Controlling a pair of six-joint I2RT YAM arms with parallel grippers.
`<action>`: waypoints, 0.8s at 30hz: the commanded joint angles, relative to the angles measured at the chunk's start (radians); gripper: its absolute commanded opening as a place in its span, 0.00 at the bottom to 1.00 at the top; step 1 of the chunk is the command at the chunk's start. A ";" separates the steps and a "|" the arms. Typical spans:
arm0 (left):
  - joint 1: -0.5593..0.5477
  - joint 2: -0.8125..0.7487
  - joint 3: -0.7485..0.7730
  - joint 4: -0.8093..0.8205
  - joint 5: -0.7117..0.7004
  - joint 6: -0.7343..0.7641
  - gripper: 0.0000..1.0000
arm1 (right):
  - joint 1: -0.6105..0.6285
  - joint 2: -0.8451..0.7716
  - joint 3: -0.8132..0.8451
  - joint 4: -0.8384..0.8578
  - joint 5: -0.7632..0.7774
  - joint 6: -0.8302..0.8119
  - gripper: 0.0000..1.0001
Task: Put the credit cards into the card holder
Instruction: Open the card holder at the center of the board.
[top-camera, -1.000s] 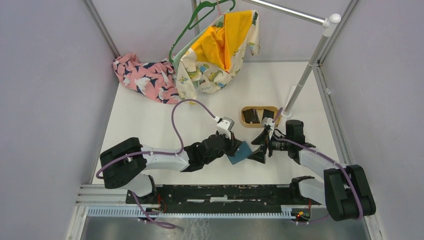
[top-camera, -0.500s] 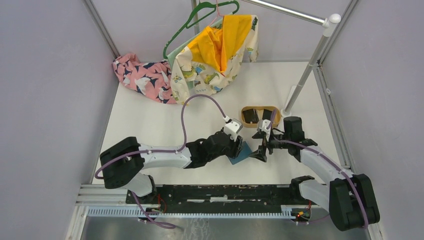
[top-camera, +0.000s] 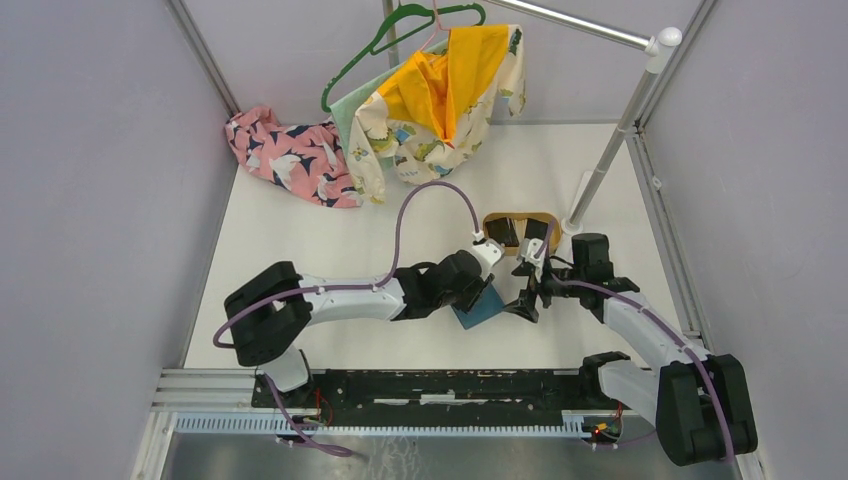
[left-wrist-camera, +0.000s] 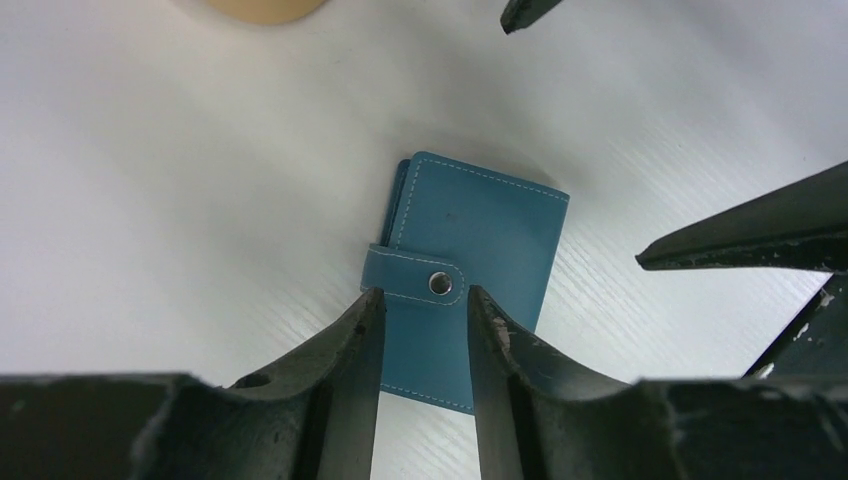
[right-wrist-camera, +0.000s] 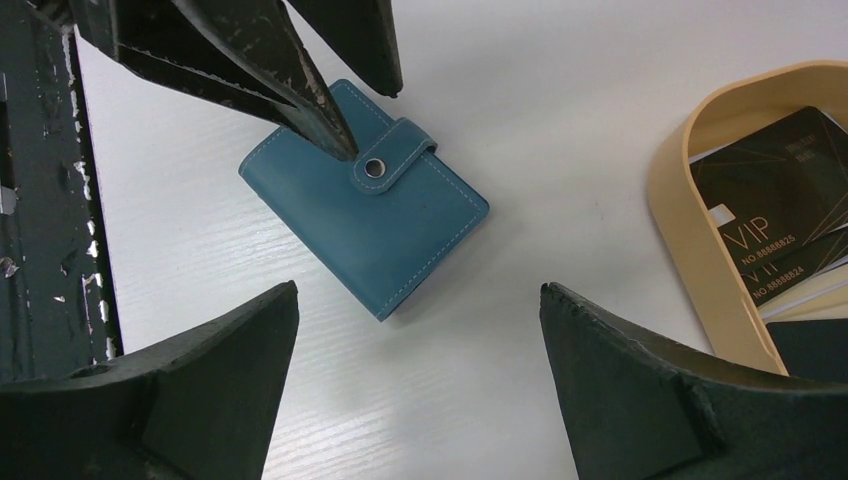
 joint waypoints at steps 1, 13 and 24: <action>0.002 0.035 0.065 -0.039 0.049 0.102 0.41 | -0.012 -0.005 0.043 0.007 -0.002 0.000 0.95; 0.001 0.139 0.124 -0.069 0.049 0.133 0.47 | -0.029 -0.001 0.043 0.005 -0.009 0.011 0.95; 0.004 0.191 0.113 -0.092 0.040 0.148 0.35 | -0.030 0.005 0.044 0.003 -0.011 0.011 0.94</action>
